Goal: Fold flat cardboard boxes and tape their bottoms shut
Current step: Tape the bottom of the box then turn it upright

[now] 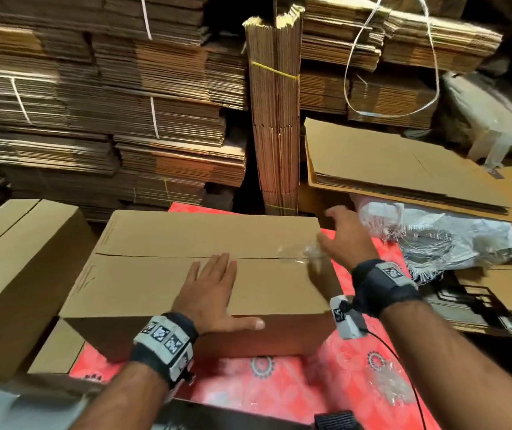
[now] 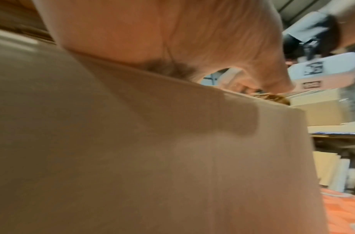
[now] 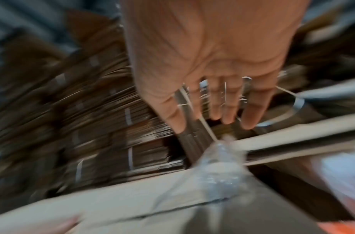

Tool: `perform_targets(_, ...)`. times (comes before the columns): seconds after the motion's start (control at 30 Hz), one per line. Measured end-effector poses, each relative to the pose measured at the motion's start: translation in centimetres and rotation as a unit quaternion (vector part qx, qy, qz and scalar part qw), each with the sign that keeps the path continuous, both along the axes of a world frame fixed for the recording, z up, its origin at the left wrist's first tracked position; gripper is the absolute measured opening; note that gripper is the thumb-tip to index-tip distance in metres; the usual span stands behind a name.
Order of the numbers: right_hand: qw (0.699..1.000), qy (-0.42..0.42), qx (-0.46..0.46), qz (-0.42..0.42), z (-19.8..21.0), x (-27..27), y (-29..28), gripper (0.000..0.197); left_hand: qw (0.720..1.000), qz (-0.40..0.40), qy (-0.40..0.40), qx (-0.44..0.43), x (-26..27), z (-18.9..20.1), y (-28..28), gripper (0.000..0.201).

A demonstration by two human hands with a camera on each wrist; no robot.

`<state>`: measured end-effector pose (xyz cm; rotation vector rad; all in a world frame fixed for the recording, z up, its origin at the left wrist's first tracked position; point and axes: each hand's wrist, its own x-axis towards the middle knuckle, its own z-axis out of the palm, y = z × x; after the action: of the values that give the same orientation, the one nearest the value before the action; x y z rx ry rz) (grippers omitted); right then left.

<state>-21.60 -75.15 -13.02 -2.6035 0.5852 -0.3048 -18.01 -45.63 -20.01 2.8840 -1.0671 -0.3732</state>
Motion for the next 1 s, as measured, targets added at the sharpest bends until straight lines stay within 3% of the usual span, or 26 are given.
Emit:
perform_targets(0.07, 0.987, 0.047, -0.107, 0.107, 0.3, 0.7, 3.7, 0.043, 1.0, -0.023, 0.001, -0.004, -0.3, -0.3, -1.7, 0.146)
perform_targets(0.13, 0.954, 0.132, -0.209, 0.171, -0.9, 1.1, 7.2, 0.039, 0.999, -0.03, -0.012, -0.009, -0.6, -0.6, -2.9, 0.144)
perform_targets(0.23, 0.929, 0.181, -0.279, 0.164, -2.5, 1.9, 9.2, 0.031, 0.999, -0.033, -0.03, -0.006, -0.7, -1.0, -3.1, 0.138)
perform_targets(0.43, 0.932, 0.165, -0.304, 0.104, -2.4, 1.6, 6.2, 0.019, 0.995, -0.07, -0.07, 0.001, 0.3, -1.3, -2.4, 0.135)
perform_targets(0.53, 0.952, 0.14, -0.251, 0.105, -2.9, 0.2, 4.2, 0.013, 0.992, -0.097, -0.085, -0.002, 1.5, -1.3, -1.6, 0.135)
perform_targets(0.63, 0.992, 0.017, -0.1, 0.072, -4.1, -1.9, 1.3, 0.009, 0.984, -0.14, -0.109, -0.03, 3.8, -1.8, -0.1, 0.134)
perform_targets(0.7, 0.997, -0.063, 0.048, 0.016, -5.3, -3.5, -0.8, 0.026, 0.98, -0.16, -0.113, -0.033, 5.3, -1.9, 1.1, 0.132)
perform_targets(0.77, 0.983, -0.093, 0.16, -0.009, -6.5, -4.9, -2.0, 0.044, 0.982, -0.161, -0.096, -0.012, 6.4, -1.6, 1.8, 0.133)
perform_targets(0.9, 0.981, -0.111, 0.154, 0.023, -8.3, -5.7, -1.1, 0.029, 0.992, -0.104, -0.059, -0.035, 4.9, -0.1, 0.1, 0.137)
perform_targets(0.93, 0.981, -0.113, 0.155, 0.014, -8.4, -5.7, -0.4, 0.033, 0.993, -0.089, -0.058, -0.046, 3.7, 0.0, -1.1, 0.137)
perform_targets(1.0, 0.981, -0.102, 0.167, 0.0, -8.3, -5.6, 1.2, 0.059, 0.993, -0.076, -0.062, -0.07, 0.9, -0.1, -4.2, 0.134)
